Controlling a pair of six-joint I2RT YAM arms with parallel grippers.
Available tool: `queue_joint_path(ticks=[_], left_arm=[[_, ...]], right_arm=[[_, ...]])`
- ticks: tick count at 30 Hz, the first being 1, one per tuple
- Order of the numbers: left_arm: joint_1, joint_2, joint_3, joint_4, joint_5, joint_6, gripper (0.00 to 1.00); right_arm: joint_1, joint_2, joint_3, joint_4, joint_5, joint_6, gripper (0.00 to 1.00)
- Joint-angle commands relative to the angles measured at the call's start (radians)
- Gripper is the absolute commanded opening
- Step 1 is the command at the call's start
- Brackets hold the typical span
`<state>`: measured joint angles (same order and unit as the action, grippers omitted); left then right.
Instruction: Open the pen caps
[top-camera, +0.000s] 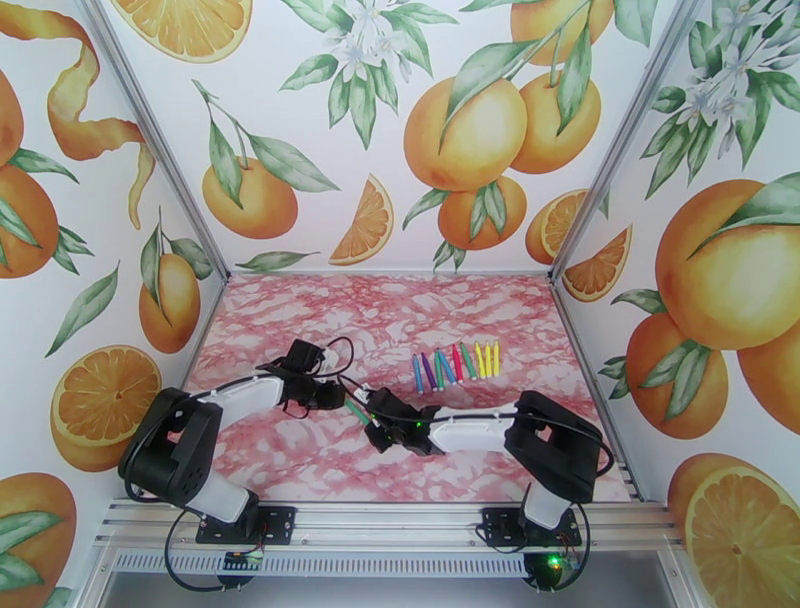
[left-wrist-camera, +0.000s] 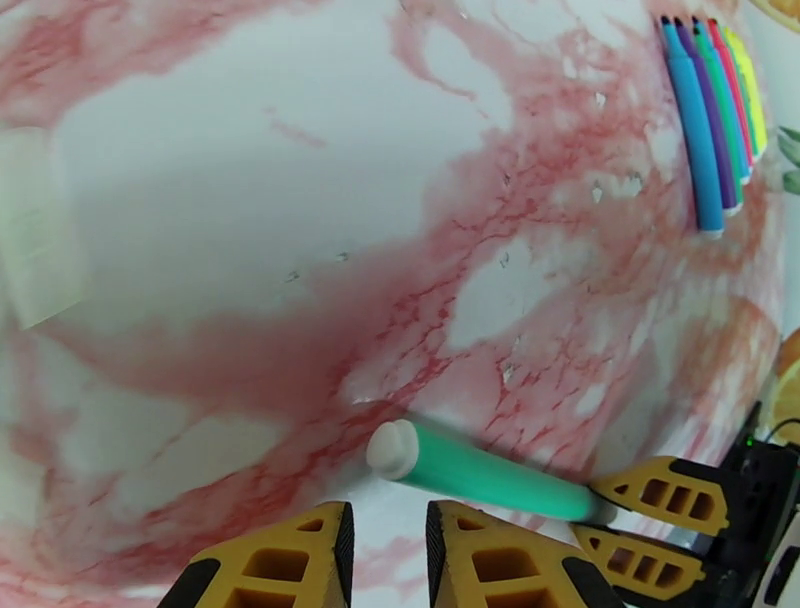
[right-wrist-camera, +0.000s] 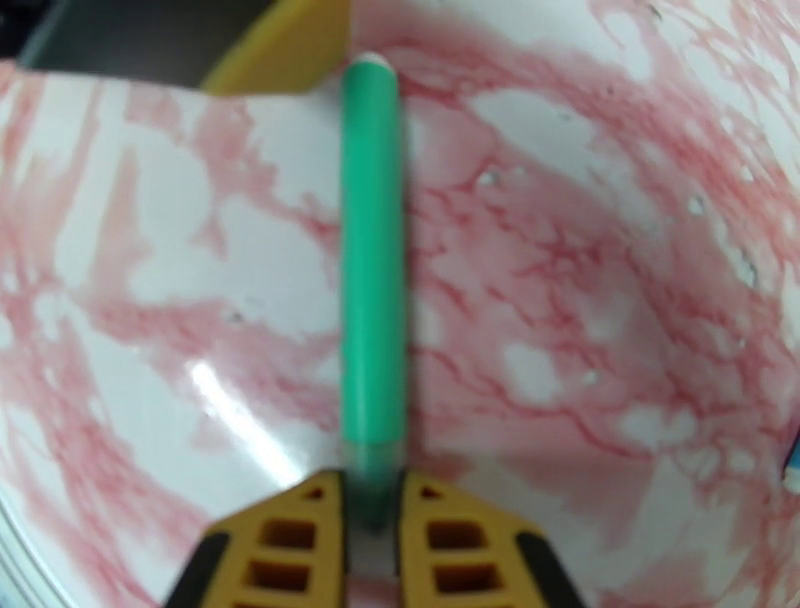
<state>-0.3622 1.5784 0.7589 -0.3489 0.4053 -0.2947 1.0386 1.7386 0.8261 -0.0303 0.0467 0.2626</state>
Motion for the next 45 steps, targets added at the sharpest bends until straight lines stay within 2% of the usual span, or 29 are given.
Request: queue_joint_path(ticks=[1, 4, 11, 14, 21, 29, 45], left_arm=[[0.000, 0.030, 0.079, 0.053, 0.029, 0.036, 0.27], [-0.001, 0.072, 0.138, 0.053, 0.042, 0.060, 0.25], [-0.007, 0.188, 0.240, 0.033, 0.077, 0.098, 0.09], [-0.017, 0.219, 0.240, 0.040, 0.100, 0.105, 0.06], [-0.046, 0.243, 0.218, 0.027, 0.126, 0.109, 0.01], [-0.049, 0.159, 0.117, -0.009, 0.093, 0.091, 0.00], [-0.110, 0.086, -0.013, 0.111, 0.128, -0.022, 0.00]], right_arm=[[-0.014, -0.002, -0.025, -0.085, 0.025, -0.015, 0.15], [-0.021, -0.006, -0.028, -0.086, 0.038, -0.013, 0.18], [-0.030, -0.016, -0.027, -0.087, 0.090, 0.011, 0.34], [-0.038, -0.019, -0.028, -0.093, 0.130, 0.030, 0.38], [-0.076, -0.032, -0.044, -0.092, 0.199, 0.071, 0.36], [-0.156, -0.005, -0.015, -0.045, 0.211, 0.095, 0.33], [-0.214, 0.137, 0.186, -0.029, 0.169, 0.078, 0.42]])
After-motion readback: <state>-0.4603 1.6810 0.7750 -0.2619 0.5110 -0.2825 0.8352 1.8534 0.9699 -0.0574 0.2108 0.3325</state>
